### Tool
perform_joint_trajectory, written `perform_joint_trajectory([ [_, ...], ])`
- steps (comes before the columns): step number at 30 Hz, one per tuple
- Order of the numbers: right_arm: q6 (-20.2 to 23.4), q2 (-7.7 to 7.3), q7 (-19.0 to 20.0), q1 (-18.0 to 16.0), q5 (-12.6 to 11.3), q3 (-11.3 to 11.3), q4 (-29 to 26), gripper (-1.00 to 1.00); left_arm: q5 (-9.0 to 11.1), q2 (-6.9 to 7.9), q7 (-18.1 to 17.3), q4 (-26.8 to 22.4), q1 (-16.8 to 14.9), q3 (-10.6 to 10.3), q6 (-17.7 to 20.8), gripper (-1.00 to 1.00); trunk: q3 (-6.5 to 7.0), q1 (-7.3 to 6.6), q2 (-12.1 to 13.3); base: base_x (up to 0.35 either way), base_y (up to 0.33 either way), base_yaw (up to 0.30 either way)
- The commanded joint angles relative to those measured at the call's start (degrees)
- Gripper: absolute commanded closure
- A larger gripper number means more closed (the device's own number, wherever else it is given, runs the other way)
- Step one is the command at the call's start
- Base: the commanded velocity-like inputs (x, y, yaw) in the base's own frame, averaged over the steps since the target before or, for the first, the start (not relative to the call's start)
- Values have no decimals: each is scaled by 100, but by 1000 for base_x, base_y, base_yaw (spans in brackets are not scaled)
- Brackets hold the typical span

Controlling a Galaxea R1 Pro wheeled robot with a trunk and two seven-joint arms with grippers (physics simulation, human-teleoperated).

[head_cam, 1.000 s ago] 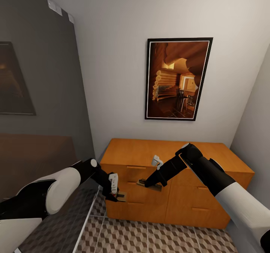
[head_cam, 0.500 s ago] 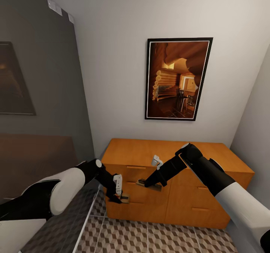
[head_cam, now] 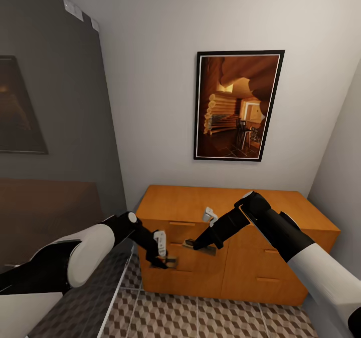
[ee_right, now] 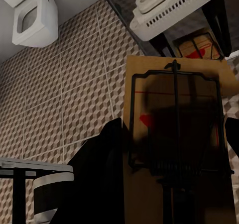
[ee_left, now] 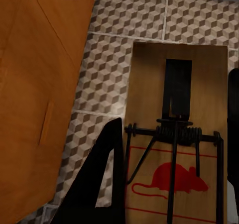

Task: Take the four mousetraps from the cabinet in the bathroom and place them on the bathroom floor. Make sure all four end up on the same floor surface, and ensure that at least two of them are either under or directly next to the same bathroom sink.

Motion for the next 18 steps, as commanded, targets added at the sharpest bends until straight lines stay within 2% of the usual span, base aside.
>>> perform_joint_trajectory([
  [1,77,-1,60,-4,41,3,-3,100,-13,0,27,11,-3,40,-59,100,-3,3,-5,0,0,0],
  [5,77,-1,56,-4,47,3,-3,100,62,-11,25,9,-5,41,-59,100,-3,3,-5,0,0,0],
  [18,70,13,-6,-4,93,-42,13,100,82,-13,14,10,-5,42,-59,100,-3,3,-5,0,0,0],
])
